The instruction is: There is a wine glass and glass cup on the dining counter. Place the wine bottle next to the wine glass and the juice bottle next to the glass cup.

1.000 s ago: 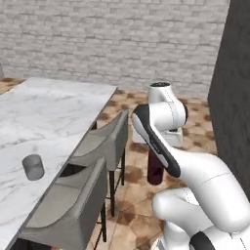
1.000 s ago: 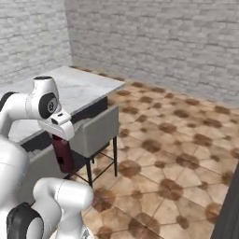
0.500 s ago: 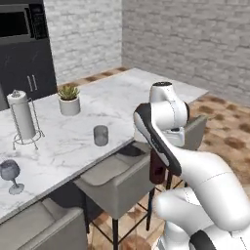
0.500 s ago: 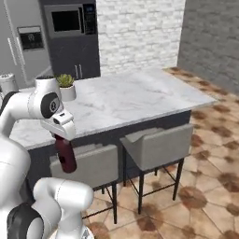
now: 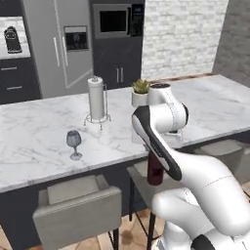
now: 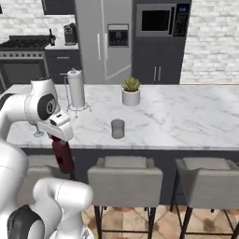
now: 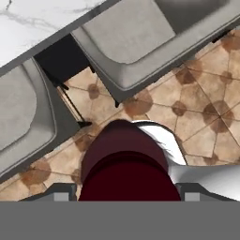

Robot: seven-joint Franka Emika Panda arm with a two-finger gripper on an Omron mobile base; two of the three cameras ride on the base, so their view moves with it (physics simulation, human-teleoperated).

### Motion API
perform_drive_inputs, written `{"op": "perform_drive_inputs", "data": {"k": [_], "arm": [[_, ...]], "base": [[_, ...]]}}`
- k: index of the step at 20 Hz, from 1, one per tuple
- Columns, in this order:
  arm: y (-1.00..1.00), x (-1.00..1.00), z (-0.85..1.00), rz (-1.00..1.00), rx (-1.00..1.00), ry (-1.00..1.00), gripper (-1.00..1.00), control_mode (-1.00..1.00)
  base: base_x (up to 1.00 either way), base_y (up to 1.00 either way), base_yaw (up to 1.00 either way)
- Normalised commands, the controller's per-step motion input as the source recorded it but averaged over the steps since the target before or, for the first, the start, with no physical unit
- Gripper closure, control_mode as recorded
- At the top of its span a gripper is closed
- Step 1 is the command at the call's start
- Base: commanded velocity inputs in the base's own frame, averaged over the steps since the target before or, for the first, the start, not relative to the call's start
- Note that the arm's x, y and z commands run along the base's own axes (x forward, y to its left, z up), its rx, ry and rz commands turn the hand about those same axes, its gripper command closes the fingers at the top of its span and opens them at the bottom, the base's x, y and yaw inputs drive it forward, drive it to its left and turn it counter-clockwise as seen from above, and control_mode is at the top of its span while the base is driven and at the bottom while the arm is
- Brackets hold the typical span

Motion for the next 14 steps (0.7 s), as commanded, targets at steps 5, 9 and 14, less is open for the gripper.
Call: {"op": "perform_drive_inputs", "data": {"k": [5,9,14], "arm": [[0.0,0.0,0.0,0.0,0.0,0.0,1.0,1.0],[0.0,0.0,0.0,0.0,0.0,0.0,1.0,1.0],[0.0,0.0,0.0,0.0,0.0,0.0,1.0,1.0]], "base": [[0.56,-0.22,0.35],[0.51,-0.34,0.23],[0.44,-0.41,0.18]]}}
